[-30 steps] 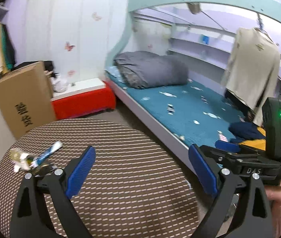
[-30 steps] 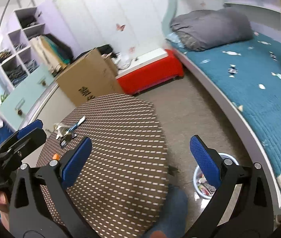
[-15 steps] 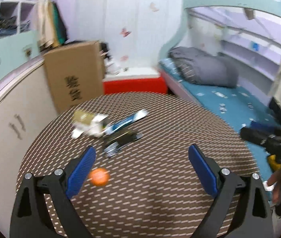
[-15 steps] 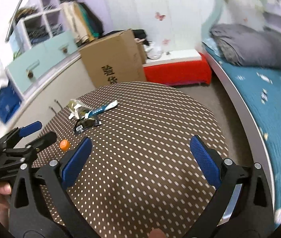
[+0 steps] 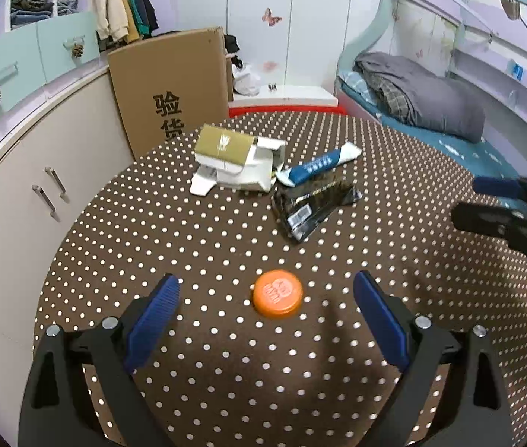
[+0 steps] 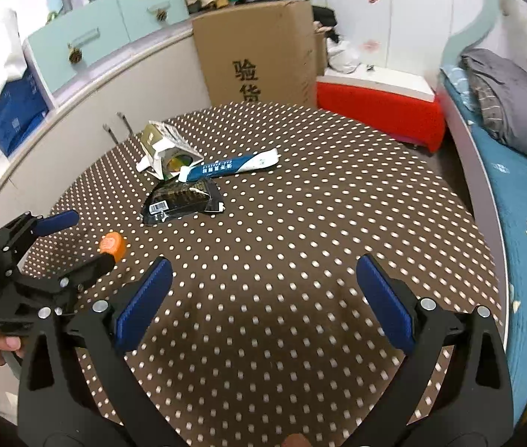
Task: Collect trash
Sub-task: 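Grasp the orange bottle cap with the left tool while the right tool grasps the black wrapper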
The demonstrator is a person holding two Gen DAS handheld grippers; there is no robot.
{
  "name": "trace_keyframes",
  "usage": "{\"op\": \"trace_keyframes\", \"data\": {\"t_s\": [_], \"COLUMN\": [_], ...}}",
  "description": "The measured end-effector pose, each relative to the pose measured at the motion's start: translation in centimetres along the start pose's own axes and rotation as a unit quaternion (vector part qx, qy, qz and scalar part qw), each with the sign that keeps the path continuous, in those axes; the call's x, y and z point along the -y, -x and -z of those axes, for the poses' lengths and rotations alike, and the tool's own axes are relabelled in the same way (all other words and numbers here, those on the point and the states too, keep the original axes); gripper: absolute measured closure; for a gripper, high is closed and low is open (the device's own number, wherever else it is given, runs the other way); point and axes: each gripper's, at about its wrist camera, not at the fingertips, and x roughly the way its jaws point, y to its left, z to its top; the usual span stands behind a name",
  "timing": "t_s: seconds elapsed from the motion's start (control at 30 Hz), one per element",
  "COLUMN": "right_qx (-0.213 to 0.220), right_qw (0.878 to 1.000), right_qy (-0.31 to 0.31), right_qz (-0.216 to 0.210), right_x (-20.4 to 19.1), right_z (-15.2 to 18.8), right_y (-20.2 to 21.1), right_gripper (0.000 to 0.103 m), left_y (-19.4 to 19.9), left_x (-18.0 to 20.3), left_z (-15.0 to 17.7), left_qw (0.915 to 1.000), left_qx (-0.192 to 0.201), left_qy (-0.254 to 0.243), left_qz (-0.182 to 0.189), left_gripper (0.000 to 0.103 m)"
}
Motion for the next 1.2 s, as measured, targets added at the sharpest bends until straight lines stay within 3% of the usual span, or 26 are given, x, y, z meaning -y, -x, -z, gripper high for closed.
{"op": "trace_keyframes", "data": {"t_s": [0.07, 0.13, 0.2, 0.33, 0.4, 0.5, 0.7, 0.8, 0.87, 0.93, 1.03, 1.2], "right_qx": [-0.007, -0.015, -0.021, -0.038, -0.044, -0.053, -0.066, -0.069, -0.072, -0.084, -0.094, -0.078], "right_qw": [1.0, 1.0, 0.999, 0.997, 0.995, 0.992, 0.981, 0.976, 0.973, 0.968, 0.961, 0.964], "right_qy": [0.006, 0.017, 0.03, 0.062, 0.072, 0.101, 0.169, 0.195, 0.204, 0.216, 0.242, 0.243], "right_qz": [-0.011, -0.021, -0.026, -0.038, -0.042, -0.058, -0.07, -0.067, -0.078, -0.094, -0.095, -0.076], "right_x": [-0.5, -1.0, -1.5, -2.6, -3.0, -4.1, -7.1, -8.4, -9.3, -10.2, -11.1, -11.4], "right_z": [-0.4, -0.7, -1.1, -2.0, -2.5, -3.8, -5.2, -5.6, -5.6, -5.2, -4.7, -5.1], "right_y": [-1.0, -1.9, -2.8, -5.0, -6.0, -7.7, -10.3, -10.7, -10.3, -9.7, -9.3, -9.5], "right_gripper": [0.006, 0.006, 0.006, 0.006, 0.006, 0.006, 0.007, 0.019, 0.038, 0.044, 0.044, 0.043], "left_y": [-0.3, -0.6, -1.2, -1.6, -1.6, -1.5, -0.6, 0.0, 0.2, 0.3, 0.5, 0.6], "left_x": [-0.1, -0.1, -0.1, -0.2, -0.3, -1.0, -3.9, -5.7, -6.6, -7.3, -7.7, -7.7], "left_z": [0.1, 0.1, 0.1, 0.0, -0.1, -0.1, 0.5, 0.8, 1.0, 1.2, 1.5, 1.7], "left_qw": [1.0, 0.9999, 0.9994, 0.9987, 0.9986, 0.9983, 0.9987, 0.9979, 0.9972, 0.9964, 0.9959, 0.9946], "left_qx": [-0.004, -0.007, -0.023, -0.029, -0.027, -0.025, -0.025, -0.023, -0.023, -0.023, -0.021, -0.016], "left_qy": [-0.008, -0.014, -0.017, -0.019, -0.021, -0.007, 0.03, 0.057, 0.069, 0.079, 0.085, 0.098], "left_qz": [0.003, 0.006, 0.02, 0.039, 0.041, 0.053, 0.033, 0.022, 0.019, 0.019, 0.022, 0.03], "left_gripper": [0.011, 0.018, 0.034, 0.05, 0.074, 0.074, 0.074, 0.074, 0.074, 0.074, 0.074, 0.074]}}
